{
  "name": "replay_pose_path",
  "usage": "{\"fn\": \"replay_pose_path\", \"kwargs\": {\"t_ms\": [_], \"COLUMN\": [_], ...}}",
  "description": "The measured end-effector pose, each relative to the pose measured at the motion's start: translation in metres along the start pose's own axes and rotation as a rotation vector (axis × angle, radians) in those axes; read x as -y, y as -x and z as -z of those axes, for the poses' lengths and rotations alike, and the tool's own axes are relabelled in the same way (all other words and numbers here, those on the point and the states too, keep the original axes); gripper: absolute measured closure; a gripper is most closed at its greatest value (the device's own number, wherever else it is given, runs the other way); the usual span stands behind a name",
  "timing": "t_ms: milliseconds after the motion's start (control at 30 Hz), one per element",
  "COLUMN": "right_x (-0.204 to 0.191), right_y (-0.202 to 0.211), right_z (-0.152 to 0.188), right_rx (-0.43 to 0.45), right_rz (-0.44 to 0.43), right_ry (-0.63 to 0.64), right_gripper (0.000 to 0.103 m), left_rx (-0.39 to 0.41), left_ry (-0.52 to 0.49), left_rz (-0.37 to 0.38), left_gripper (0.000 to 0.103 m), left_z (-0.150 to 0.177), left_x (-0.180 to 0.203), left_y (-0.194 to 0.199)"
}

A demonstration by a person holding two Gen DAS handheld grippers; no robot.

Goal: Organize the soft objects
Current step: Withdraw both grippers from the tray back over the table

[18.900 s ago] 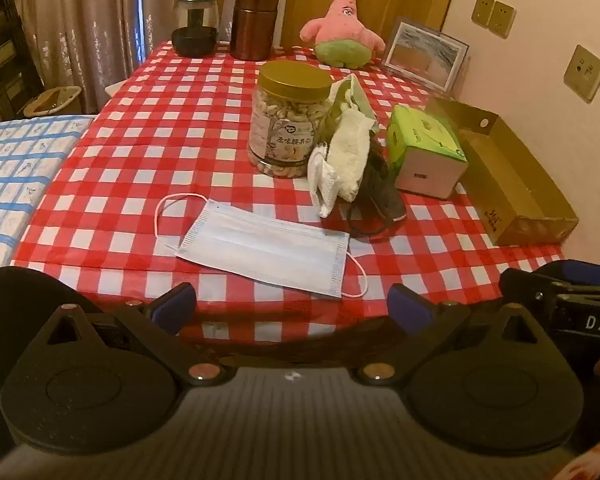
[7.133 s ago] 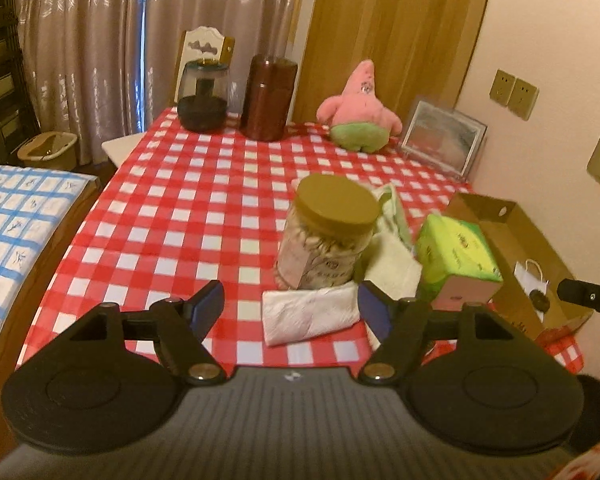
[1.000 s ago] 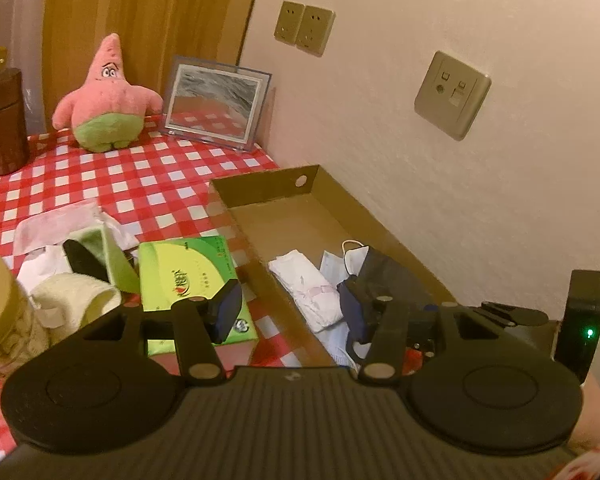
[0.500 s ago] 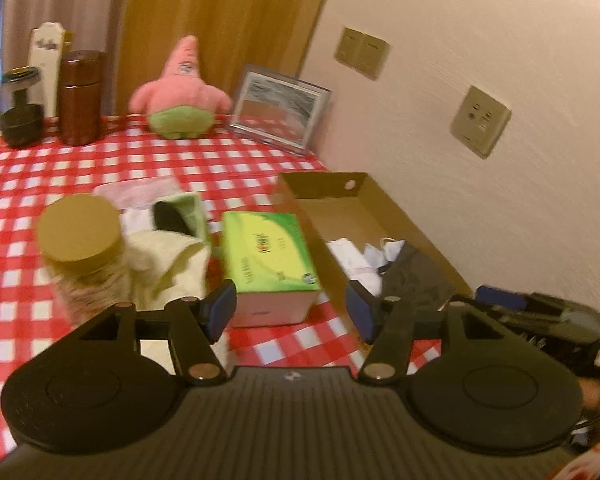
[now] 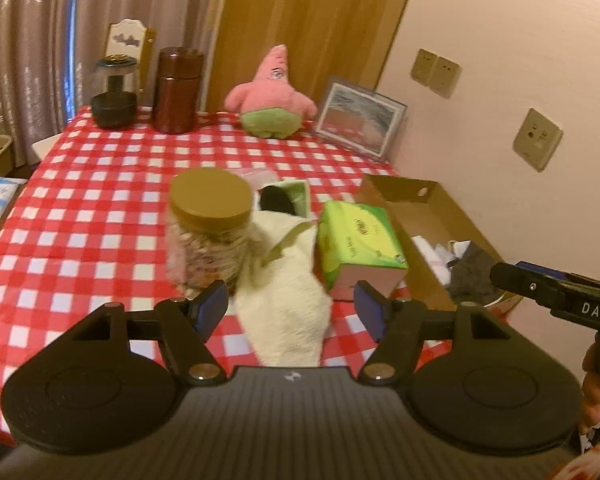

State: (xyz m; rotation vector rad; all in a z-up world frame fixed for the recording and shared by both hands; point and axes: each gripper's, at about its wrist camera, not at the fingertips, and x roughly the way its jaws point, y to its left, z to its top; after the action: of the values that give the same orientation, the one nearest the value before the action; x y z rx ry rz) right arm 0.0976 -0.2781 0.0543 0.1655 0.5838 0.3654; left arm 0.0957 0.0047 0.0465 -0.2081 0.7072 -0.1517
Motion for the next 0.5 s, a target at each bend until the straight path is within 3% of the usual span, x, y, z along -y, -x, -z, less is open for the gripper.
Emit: {"fn": "replay_pose_path", "kwargs": {"t_ms": [500], "right_x": [-0.021], "right_y": [-0.013], "right_z": [0.014], "right_rx": [-0.034], "right_rz": [-0.023], "right_ry": [0.067], "right_gripper": [0.037], "left_rx": [-0.01], "left_ry": [-0.009], "left_rz": [-0.021], "left_gripper": [0.036], "left_z": [0.004], "left_x": [-0.012], "left_y": [0.005]}}
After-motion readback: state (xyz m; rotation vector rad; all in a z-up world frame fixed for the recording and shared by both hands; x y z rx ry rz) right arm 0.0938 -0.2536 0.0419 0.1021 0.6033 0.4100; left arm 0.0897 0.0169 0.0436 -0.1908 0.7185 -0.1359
